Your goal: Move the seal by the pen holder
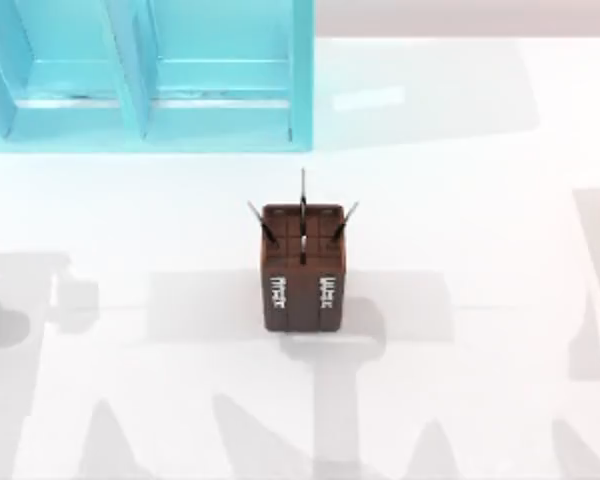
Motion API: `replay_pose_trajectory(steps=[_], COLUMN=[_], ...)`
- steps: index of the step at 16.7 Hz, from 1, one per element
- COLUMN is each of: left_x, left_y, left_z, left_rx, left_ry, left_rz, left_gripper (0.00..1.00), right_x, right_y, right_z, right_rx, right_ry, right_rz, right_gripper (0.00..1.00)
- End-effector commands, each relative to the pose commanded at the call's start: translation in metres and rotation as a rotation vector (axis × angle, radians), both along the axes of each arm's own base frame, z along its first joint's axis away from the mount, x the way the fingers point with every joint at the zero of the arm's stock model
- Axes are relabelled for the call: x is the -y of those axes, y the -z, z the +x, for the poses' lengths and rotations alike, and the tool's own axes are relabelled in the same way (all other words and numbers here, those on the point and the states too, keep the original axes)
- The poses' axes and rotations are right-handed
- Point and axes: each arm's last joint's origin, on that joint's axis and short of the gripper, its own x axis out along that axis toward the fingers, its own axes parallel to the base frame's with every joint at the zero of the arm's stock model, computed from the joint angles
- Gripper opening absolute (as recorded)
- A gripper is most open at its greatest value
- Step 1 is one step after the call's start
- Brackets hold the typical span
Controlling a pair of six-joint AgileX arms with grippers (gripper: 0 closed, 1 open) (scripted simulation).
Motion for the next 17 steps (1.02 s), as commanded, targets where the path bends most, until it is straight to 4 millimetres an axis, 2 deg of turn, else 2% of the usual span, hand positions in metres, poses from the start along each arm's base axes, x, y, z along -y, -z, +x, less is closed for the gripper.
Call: replay_pose_trajectory(steps=[4,10,13,17], left_x=[-0.015,-0.042,-0.053,-0.057], left_y=[-0.013,-0.008,0.0,0.003], left_z=[0.062,0.141,0.167,0.177], left_rx=[-0.405,-0.818,-0.93,-0.968], left_ry=[-0.006,0.003,0.008,0.011], left_rz=[-0.011,-0.049,-0.066,-0.072], left_gripper=[1.0,1.0,1.0,1.0], right_x=[0.0,0.0,0.0,0.0], right_y=[0.0,0.0,0.0,0.0], right_z=[0.0,0.0,0.0,0.0], right_rx=[0.0,0.0,0.0,0.0], right_ry=[0.0,0.0,0.0,0.0], right_rz=[0.0,0.0,0.0,0.0], right_gripper=[1.0,1.0,1.0,1.0])
